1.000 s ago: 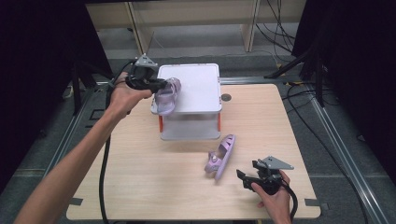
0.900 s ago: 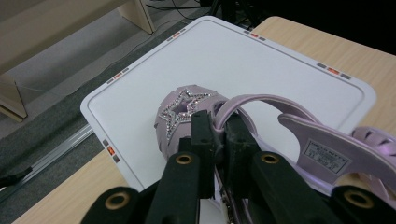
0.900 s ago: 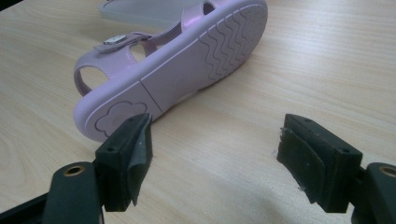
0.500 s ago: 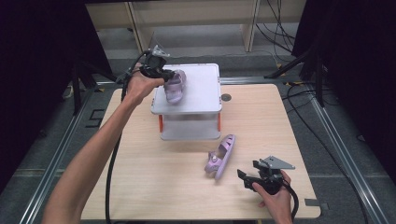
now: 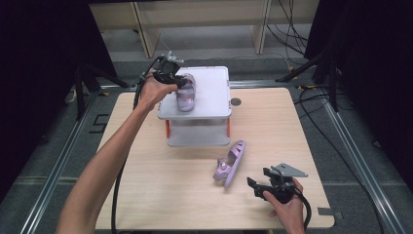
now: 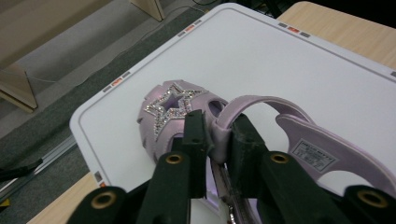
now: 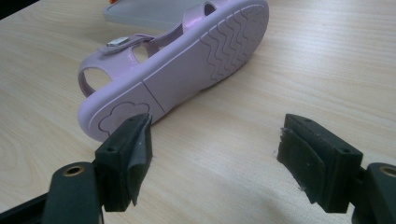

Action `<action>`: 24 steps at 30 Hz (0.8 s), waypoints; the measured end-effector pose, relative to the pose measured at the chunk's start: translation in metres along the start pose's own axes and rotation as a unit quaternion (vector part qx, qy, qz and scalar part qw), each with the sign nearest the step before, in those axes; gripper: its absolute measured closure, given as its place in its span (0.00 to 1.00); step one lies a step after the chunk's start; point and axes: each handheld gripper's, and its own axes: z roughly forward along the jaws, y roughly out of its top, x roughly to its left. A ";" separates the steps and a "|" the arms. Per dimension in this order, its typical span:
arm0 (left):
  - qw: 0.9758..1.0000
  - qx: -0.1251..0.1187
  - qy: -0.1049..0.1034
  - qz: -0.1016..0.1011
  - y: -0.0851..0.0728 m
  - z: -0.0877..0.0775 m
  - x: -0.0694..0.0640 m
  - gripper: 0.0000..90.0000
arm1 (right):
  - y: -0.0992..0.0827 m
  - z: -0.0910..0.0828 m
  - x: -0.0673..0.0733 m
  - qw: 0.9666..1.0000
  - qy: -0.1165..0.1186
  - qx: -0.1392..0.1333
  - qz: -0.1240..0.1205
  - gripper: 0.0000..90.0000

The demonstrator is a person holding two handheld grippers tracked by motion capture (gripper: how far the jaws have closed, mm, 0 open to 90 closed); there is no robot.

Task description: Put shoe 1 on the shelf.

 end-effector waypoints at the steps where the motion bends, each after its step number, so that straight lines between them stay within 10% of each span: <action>1: 1.000 -0.003 -0.003 -0.003 0.000 0.001 -0.001 0.83 | 0.000 0.000 0.000 1.000 0.000 0.000 0.000 0.29; 14: 0.999 -0.012 -0.015 -0.026 0.000 -0.034 -0.001 0.42 | 0.001 -0.003 0.002 1.000 0.004 0.011 0.019 0.29; 24: 0.997 -0.048 -0.036 -0.052 -0.035 -0.087 -0.020 0.32 | 0.001 -0.003 0.001 1.000 -0.006 0.003 0.005 0.29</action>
